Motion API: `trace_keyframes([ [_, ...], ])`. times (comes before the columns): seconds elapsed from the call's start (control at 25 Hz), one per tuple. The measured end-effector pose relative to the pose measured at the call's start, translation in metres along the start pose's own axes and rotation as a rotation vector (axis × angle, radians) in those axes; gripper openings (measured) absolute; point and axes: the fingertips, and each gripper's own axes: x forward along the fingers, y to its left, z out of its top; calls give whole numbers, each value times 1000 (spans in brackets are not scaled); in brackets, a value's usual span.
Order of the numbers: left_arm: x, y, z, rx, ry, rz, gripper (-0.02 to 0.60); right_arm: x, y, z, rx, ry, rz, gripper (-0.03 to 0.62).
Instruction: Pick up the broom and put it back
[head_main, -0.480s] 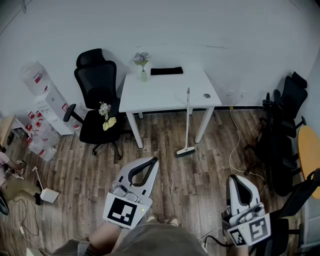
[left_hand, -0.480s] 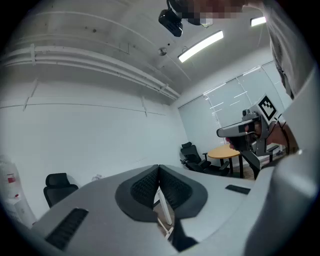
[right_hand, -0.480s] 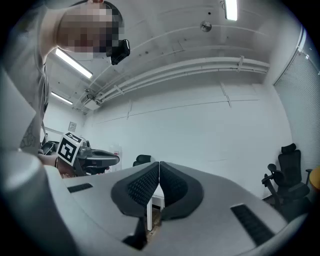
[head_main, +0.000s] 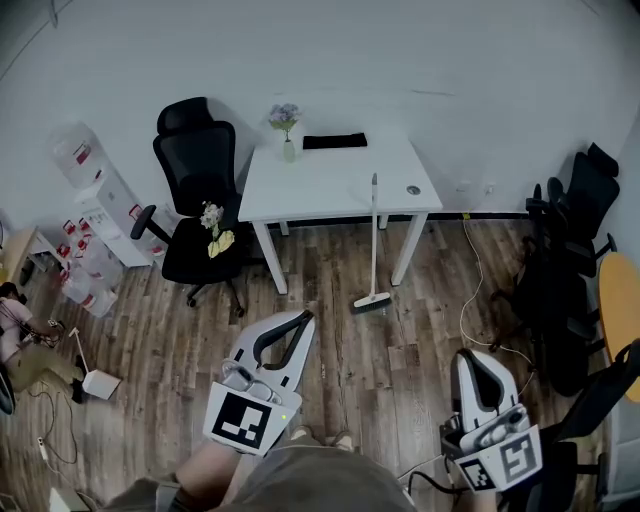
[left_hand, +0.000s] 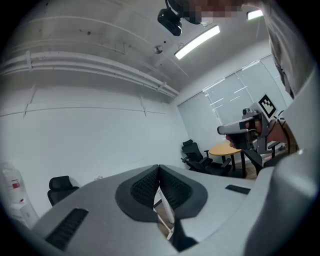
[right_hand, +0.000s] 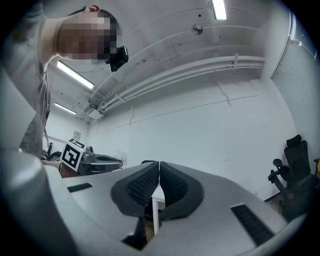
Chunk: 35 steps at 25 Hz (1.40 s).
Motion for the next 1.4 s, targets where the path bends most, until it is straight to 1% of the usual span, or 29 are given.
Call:
trace_keyframes([
  [0.12,1,-2,3,-7,3,27,16,-8,-6,0,-18,5,9,31],
  [0.24,1,-3,5,-7,7,49,15,-13,-16,5,-24,-17,-7,34],
  [0.28,2,-4,5,-6,9,52,16,-14,-21,6,-19,-28,-19,70],
  [0.32,2,-6,6,-6,9,53,15,-15,-26,7,-12,-35,-34,178],
  [0.36,3,-8,6,-8,8,51,16,-18,-32,7,-5,-40,-55,244],
  [0.4,3,-11,7,-8,9,47,17,-20,-38,7,1,-47,-77,258],
  [0.48,4,-14,7,2,15,42,17,-24,-47,7,16,-61,-109,261],
  [0.56,6,-14,5,4,21,40,17,-24,-52,6,30,-62,-115,261],
  [0.92,38,-12,-4,7,18,16,17,-4,-68,-20,45,7,-90,259],
  [1.16,68,6,-25,-10,36,15,16,36,-85,-40,49,50,-71,259],
  [1.28,87,19,-43,-33,65,7,16,69,-95,-51,47,72,-62,259],
  [1.4,111,35,-60,-27,90,-6,16,104,-107,-65,48,101,-56,259],
])
